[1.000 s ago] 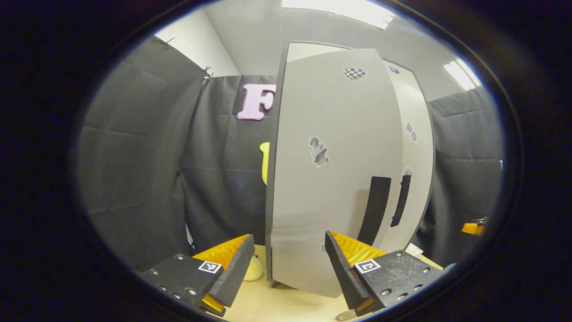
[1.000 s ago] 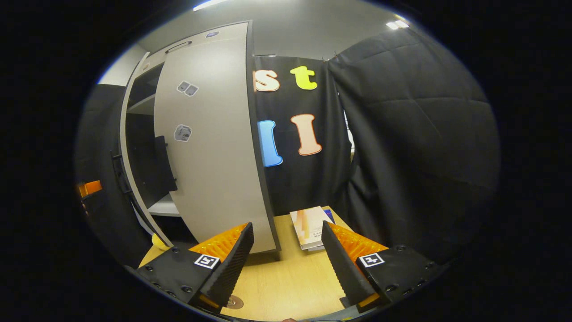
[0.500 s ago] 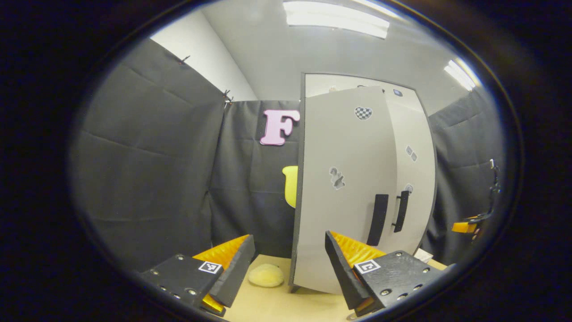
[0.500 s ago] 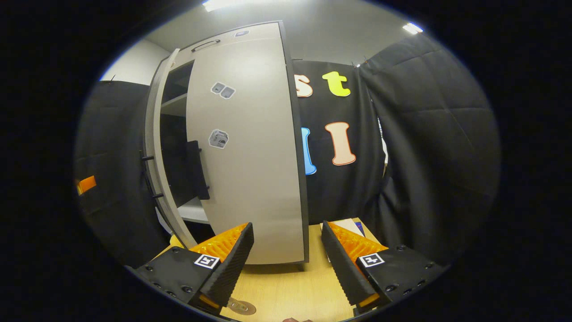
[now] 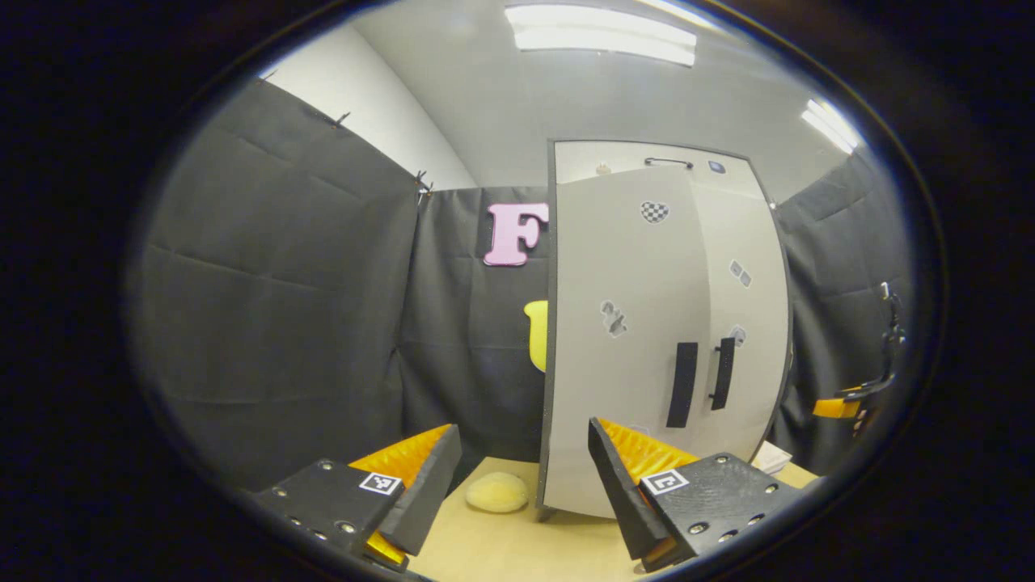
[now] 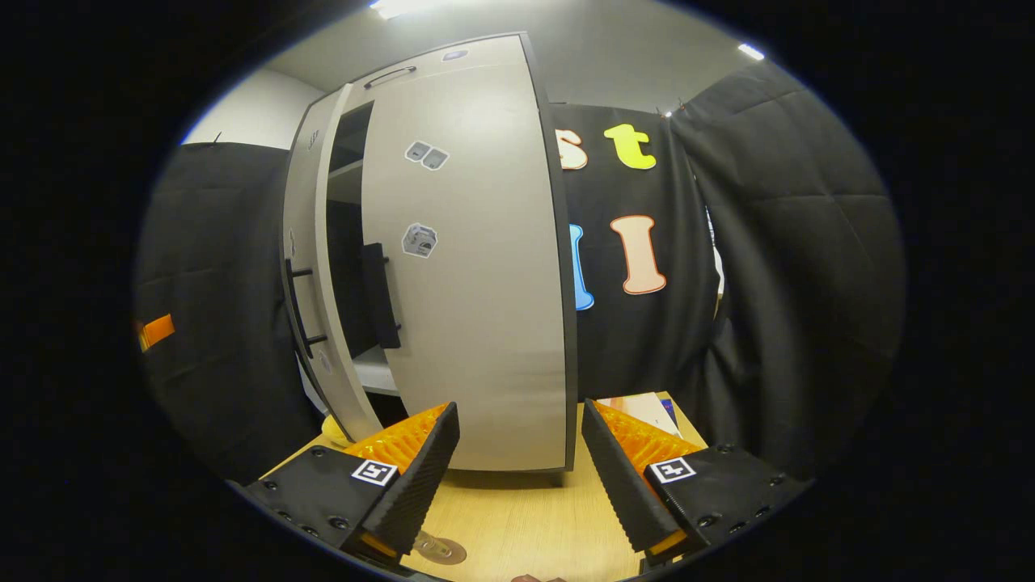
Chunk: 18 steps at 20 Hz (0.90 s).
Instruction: Grasp the bottle in the cabinet with the left hand and place it on the coaster, then close the right door with the right hand and the left door with the left hand.
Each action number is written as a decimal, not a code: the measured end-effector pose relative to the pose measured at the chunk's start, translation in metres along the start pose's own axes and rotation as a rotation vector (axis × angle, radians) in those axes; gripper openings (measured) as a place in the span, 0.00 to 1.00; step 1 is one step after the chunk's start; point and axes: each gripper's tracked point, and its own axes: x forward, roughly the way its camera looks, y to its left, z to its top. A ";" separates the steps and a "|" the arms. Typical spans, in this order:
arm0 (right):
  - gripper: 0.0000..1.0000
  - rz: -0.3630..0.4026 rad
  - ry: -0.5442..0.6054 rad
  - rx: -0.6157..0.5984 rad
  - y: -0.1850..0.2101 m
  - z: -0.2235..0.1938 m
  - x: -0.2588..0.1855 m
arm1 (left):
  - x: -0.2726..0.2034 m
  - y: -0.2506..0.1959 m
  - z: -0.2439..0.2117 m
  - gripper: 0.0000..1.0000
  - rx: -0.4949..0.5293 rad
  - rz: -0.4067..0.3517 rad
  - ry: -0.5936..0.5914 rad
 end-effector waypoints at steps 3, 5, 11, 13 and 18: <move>0.98 0.014 -0.006 -0.020 -0.007 0.001 -0.004 | -0.008 -0.010 -0.003 0.93 -0.012 0.010 0.013; 0.98 0.021 -0.011 -0.030 -0.015 0.002 -0.008 | -0.013 -0.020 0.001 0.95 -0.016 0.014 0.007; 0.98 0.025 -0.035 -0.028 -0.041 0.001 -0.020 | -0.029 -0.058 -0.003 0.95 0.007 -0.014 0.020; 0.98 0.019 -0.024 -0.033 -0.046 -0.006 -0.026 | -0.034 -0.070 -0.007 0.95 -0.013 -0.053 0.038; 0.97 -0.015 -0.008 -0.034 -0.058 -0.025 -0.034 | -0.029 -0.072 0.003 0.91 -0.054 -0.079 0.024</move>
